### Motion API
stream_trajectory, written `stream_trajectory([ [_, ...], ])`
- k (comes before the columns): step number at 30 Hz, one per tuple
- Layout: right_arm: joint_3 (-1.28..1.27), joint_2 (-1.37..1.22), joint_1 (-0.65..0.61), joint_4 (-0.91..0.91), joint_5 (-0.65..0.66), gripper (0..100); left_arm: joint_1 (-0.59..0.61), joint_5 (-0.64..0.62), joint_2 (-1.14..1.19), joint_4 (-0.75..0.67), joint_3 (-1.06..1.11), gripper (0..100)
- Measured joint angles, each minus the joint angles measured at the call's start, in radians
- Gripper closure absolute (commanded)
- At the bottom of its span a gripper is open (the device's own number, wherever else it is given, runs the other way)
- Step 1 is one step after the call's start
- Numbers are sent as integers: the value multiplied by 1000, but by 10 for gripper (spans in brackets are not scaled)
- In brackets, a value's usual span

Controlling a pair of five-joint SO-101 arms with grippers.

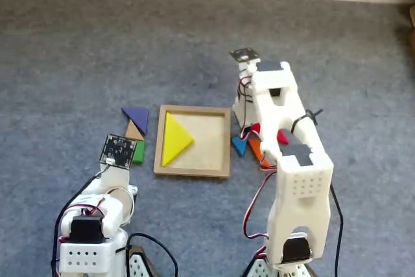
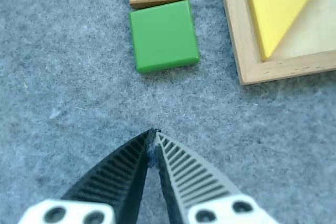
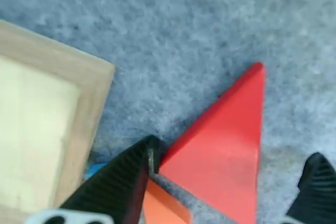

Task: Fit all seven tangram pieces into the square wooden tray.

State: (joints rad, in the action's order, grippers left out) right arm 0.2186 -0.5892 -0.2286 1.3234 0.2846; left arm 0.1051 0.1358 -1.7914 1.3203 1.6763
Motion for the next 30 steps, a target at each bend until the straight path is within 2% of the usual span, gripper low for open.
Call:
stream_trajectory([
  [4, 0, 0, 0, 0, 0, 660, 0, 0, 0, 0, 0, 994],
  [30, 0, 0, 8, 60, 0, 663, 0, 0, 0, 0, 0, 994],
])
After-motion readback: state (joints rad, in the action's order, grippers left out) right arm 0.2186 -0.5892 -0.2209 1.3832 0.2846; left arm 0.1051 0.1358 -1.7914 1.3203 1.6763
